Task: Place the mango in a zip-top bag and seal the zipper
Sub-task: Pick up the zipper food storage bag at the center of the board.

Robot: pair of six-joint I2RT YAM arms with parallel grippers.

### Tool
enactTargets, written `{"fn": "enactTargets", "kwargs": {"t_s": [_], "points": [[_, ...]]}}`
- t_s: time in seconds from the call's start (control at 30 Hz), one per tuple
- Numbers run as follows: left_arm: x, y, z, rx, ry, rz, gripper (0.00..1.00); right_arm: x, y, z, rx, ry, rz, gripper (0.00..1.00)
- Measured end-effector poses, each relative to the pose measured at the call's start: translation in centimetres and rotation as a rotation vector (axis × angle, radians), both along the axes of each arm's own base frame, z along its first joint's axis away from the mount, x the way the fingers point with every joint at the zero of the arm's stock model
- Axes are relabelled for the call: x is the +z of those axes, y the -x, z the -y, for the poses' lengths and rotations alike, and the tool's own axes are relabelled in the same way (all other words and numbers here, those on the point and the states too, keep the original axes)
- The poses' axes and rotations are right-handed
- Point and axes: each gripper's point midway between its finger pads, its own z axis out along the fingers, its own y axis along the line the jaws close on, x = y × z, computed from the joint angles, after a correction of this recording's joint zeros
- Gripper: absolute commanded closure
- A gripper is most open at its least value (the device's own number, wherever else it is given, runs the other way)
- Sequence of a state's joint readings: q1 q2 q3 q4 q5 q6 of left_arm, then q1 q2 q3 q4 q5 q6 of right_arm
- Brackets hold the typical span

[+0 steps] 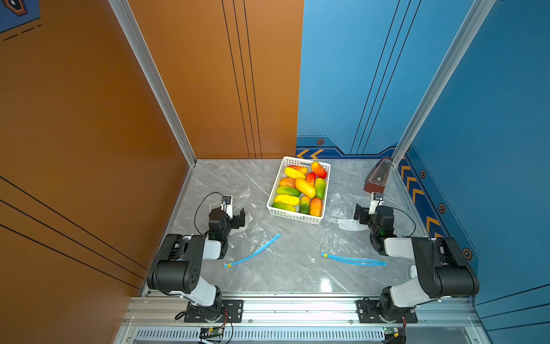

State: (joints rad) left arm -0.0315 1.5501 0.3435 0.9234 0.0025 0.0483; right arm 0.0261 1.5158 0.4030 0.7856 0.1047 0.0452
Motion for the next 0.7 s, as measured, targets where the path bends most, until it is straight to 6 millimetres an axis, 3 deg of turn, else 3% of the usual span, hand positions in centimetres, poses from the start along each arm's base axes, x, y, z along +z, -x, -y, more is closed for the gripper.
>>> {"fn": "enactTargets", "kwargs": {"t_s": [0.23,0.3,0.37,0.53,0.63,0.7], "points": [[0.0,-0.1,-0.6,0.035,-0.002,-0.001,0.02,0.0,-0.1,-0.3,0.001,0.007,-0.043,0.00],[0.2,0.0,-1.2,0.073,-0.014,0.001,0.02,1.6,-0.8,-1.0,0.010,0.016,-0.049,0.00],[1.0,0.2,-1.3,0.101,-0.032,0.009,0.02,4.5,-1.3,-2.5,0.038,0.025,0.003,0.00],[7.1,1.1,0.5,0.115,-0.048,0.163,0.02,12.2,-0.9,-7.2,0.160,-0.035,0.156,0.00],[10.5,2.0,0.7,0.128,-0.006,0.244,0.02,14.3,-1.3,-8.6,0.212,-0.093,0.172,0.00],[11.6,2.3,0.6,0.132,0.015,0.260,0.02,14.4,-1.0,-9.5,0.254,-0.119,0.163,0.00]]}}
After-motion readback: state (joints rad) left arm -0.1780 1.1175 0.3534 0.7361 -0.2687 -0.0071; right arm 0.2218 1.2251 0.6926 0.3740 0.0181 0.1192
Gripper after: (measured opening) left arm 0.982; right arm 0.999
